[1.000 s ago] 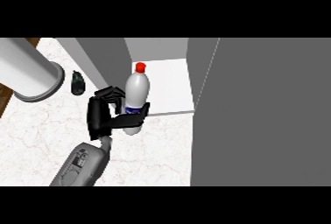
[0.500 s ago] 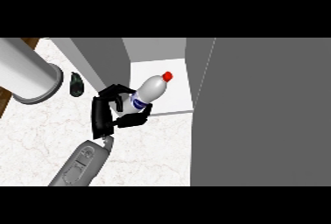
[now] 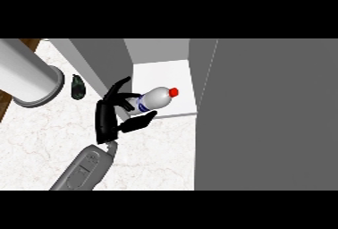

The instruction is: Pick up the bottled water, place it into the cabinet and close the cabinet

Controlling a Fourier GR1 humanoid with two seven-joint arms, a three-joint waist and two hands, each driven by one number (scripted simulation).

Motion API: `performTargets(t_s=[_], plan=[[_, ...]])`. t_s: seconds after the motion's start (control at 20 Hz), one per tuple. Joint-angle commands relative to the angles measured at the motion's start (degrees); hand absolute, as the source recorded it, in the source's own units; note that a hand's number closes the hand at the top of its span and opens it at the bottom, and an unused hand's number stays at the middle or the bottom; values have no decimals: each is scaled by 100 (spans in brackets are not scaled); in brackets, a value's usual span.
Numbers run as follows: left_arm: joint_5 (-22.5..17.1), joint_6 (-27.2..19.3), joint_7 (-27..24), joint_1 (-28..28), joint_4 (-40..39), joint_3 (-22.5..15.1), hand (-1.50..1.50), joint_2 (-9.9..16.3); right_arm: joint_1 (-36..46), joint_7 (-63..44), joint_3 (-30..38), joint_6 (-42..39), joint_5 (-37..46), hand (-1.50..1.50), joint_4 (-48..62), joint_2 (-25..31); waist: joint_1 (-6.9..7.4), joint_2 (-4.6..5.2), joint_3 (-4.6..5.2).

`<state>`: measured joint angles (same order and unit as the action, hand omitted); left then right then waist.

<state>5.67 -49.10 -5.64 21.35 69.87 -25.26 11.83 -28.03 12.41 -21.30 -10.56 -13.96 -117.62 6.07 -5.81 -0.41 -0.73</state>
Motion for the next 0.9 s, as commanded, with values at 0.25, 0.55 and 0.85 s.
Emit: performTargets(t_s=[0.25,0.55,0.85], plan=[[-422,518,675,1407,-1182,700,-150,91,-148,82,-74,-54,30,-150,41,46,-108,193,80],[-908,808,144,1438,-726,718,-150,-133,115,-42,40,20,20,-150,29,13,-32,219,97],[-1707,1487,-638,1256,-260,921,-150,-336,-77,88,150,17,66,-150,-111,126,138,131,94]])
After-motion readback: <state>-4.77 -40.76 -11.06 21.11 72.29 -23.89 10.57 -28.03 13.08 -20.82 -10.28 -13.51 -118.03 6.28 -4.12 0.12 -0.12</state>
